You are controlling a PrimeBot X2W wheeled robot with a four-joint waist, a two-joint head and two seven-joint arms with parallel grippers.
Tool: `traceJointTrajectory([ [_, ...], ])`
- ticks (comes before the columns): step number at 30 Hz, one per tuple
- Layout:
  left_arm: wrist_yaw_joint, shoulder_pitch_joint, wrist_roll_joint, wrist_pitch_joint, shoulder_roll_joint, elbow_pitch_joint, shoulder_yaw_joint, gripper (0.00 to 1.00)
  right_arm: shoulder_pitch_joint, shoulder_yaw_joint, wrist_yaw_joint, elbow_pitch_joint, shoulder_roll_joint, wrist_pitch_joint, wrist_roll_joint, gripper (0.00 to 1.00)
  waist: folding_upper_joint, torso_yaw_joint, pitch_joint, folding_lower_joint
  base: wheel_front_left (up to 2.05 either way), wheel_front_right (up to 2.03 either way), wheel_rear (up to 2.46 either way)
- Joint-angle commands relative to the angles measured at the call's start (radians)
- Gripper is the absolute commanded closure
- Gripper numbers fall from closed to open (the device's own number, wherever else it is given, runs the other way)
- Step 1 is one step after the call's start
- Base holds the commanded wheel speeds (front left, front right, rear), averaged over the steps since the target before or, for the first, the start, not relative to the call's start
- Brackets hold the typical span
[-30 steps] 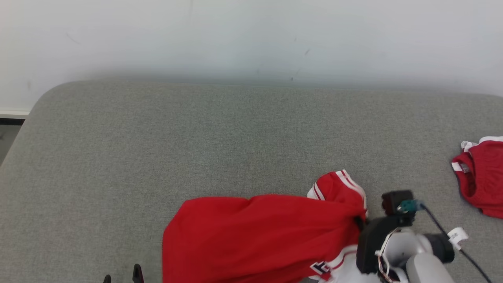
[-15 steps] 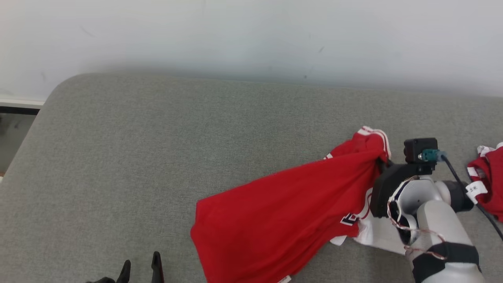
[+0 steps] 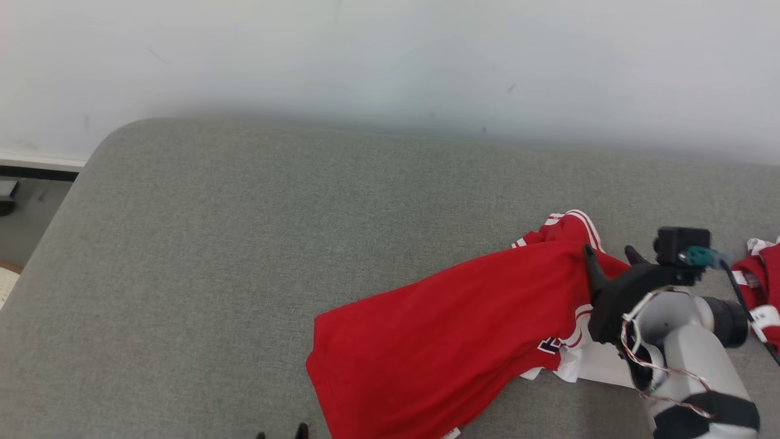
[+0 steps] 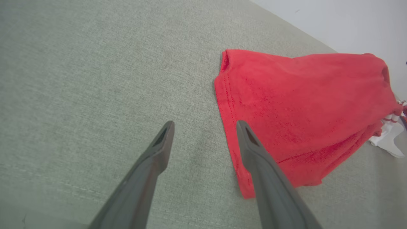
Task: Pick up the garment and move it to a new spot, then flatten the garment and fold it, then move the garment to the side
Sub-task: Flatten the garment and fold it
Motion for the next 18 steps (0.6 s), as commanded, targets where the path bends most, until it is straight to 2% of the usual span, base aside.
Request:
traceJointTrajectory([
  [1,-0.013,0.013,-0.025,0.025,-0.008,0.001,-0.013,0.00,0.052,-0.015,0.000,-0.061,0.002,-0.001,0.022,0.00,0.0000,-0.011,-0.006,0.0001,0.00,0.00,0.00],
  [4,-0.031,0.021,-0.055,0.074,-0.007,0.007,-0.029,0.00,0.135,-0.027,0.000,-0.187,0.008,0.027,0.044,0.00,0.0000,-0.032,-0.004,0.0001,0.00,0.00,0.00],
  [11,-0.040,-0.022,-0.069,0.168,-0.002,0.046,-0.076,0.00,0.291,-0.031,0.000,-0.441,0.015,0.124,0.078,0.00,0.0000,-0.075,0.013,0.0001,0.00,0.00,0.00],
  [18,-0.049,-0.060,-0.073,0.191,-0.021,0.101,-0.090,0.00,0.366,-0.011,0.000,-0.525,0.016,0.165,0.138,0.00,0.0000,-0.097,0.021,0.0001,0.00,0.00,0.00],
])
